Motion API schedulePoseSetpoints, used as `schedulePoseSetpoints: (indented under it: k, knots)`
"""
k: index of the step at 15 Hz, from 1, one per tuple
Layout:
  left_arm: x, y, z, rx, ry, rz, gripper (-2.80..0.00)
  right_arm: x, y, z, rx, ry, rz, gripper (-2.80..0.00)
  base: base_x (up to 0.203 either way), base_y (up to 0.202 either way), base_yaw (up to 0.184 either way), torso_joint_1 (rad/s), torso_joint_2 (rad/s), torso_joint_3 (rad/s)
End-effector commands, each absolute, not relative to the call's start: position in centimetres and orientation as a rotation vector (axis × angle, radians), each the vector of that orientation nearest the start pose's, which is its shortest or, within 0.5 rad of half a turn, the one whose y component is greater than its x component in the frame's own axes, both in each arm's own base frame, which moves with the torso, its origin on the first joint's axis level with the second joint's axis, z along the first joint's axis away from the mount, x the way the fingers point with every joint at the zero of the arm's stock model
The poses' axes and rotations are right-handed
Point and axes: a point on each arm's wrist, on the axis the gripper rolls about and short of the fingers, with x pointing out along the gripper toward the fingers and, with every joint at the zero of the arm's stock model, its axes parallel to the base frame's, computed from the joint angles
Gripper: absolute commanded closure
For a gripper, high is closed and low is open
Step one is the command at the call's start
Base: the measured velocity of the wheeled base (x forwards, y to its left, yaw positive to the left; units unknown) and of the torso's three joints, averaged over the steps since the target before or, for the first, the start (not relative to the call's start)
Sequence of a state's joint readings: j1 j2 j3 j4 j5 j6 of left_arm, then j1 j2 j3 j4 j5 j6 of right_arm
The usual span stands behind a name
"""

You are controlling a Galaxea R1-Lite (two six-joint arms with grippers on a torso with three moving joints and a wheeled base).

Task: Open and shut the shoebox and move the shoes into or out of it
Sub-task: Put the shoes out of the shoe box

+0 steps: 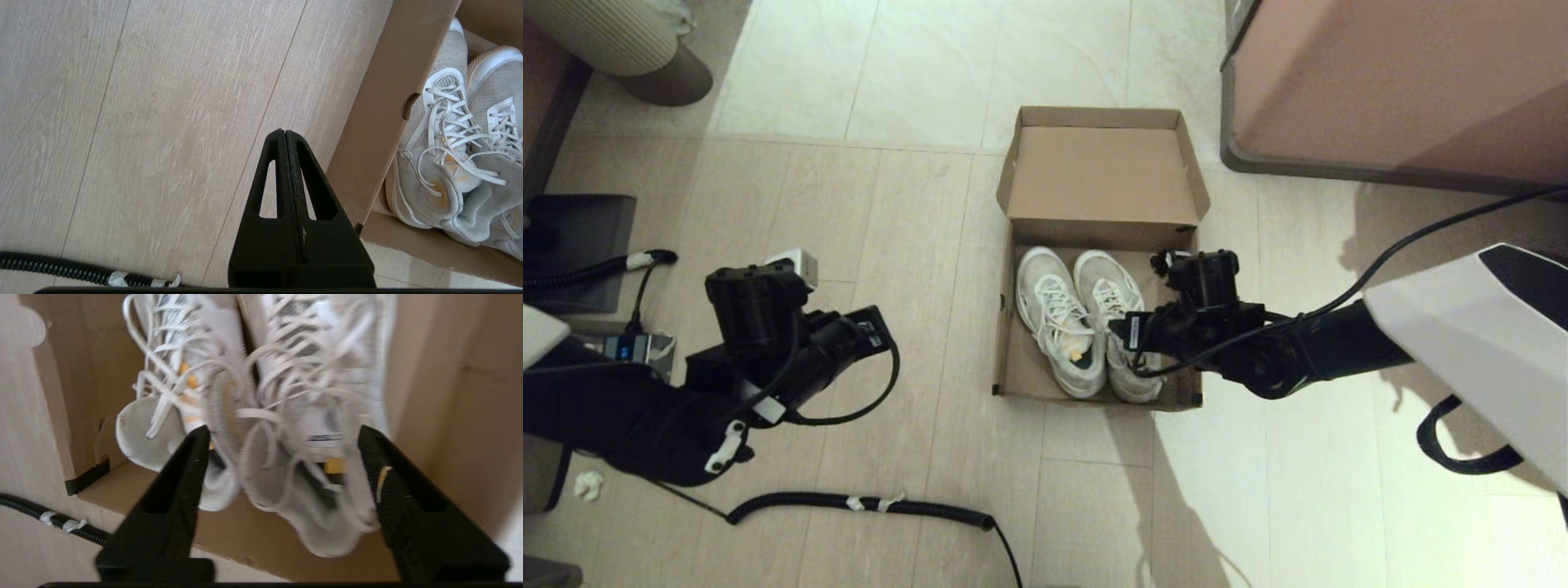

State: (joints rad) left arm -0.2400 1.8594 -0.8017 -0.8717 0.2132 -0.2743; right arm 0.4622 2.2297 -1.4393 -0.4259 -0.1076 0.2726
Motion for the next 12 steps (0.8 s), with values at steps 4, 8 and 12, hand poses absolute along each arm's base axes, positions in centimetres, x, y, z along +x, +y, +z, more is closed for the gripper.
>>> schedulePoseSetpoints:
  k: [4,8,12]
  knots:
    - [32.9,-7.4,15.7,-0.237,0.168,0.003,0.0,39.9,22.6,11.2,0.116,0.426,0.301,-2.8,0.0,0.0,0.0,0.0,0.0,0.0]
    - [33.0,-6.7,15.8,-0.24,0.164,0.02,0.0,39.4,24.2,9.1,0.082,0.464,0.302,-2.8,0.0,0.0,0.0,0.0,0.0,0.0]
    - [32.8,-5.8,16.2,-0.246,0.15,0.039,0.0,41.6,25.3,5.6,0.001,0.464,0.251,-2.8,0.0,0.0,0.0,0.0,0.0,0.0]
